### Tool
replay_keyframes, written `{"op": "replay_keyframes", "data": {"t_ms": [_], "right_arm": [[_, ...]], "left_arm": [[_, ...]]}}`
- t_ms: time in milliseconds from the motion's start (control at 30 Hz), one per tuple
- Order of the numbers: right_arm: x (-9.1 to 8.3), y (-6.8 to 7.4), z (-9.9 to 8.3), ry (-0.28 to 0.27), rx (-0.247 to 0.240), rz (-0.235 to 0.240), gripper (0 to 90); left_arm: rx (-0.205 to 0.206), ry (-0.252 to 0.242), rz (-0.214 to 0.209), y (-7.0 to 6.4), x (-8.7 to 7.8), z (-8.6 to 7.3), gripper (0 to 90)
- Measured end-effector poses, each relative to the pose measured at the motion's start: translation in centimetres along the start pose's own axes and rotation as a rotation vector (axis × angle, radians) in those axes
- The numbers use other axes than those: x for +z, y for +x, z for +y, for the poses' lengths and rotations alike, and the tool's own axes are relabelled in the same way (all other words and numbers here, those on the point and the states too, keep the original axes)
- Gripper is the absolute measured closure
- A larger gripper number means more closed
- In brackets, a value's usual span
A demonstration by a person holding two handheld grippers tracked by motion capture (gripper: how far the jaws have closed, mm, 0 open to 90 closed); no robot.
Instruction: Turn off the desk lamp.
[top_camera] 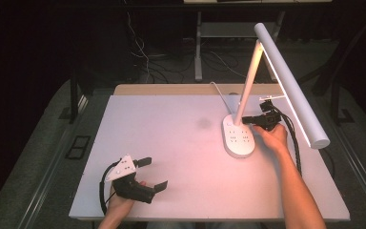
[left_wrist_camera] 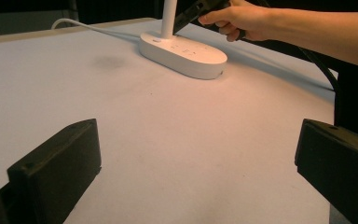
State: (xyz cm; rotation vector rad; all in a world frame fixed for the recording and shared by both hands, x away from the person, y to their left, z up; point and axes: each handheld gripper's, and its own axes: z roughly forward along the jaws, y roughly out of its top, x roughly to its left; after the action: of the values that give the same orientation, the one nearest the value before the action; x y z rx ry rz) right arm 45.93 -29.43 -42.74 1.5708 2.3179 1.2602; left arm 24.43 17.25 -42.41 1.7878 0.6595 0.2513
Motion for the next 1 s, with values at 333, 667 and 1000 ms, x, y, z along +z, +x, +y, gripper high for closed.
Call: {"op": "replay_keyframes", "data": {"t_ms": [333,667,1000], "right_arm": [[-0.07,0.26,-0.03,0.008,-0.025,-0.020,90.0],[0.03,0.53,-0.27,0.002,-0.041,-0.031,90.0],[-0.02,0.30,-0.32,-0.013,-0.004,-0.010,90.0]], "left_arm": [[0.005,0.003,-0.001,-0.07,-0.05,0.01,0.0],[0.008,0.002,-0.003,-0.20,0.00,0.02,0.0],[0.000,0.000,0.003,0.06,-0.08,-0.03,0.0]]}}
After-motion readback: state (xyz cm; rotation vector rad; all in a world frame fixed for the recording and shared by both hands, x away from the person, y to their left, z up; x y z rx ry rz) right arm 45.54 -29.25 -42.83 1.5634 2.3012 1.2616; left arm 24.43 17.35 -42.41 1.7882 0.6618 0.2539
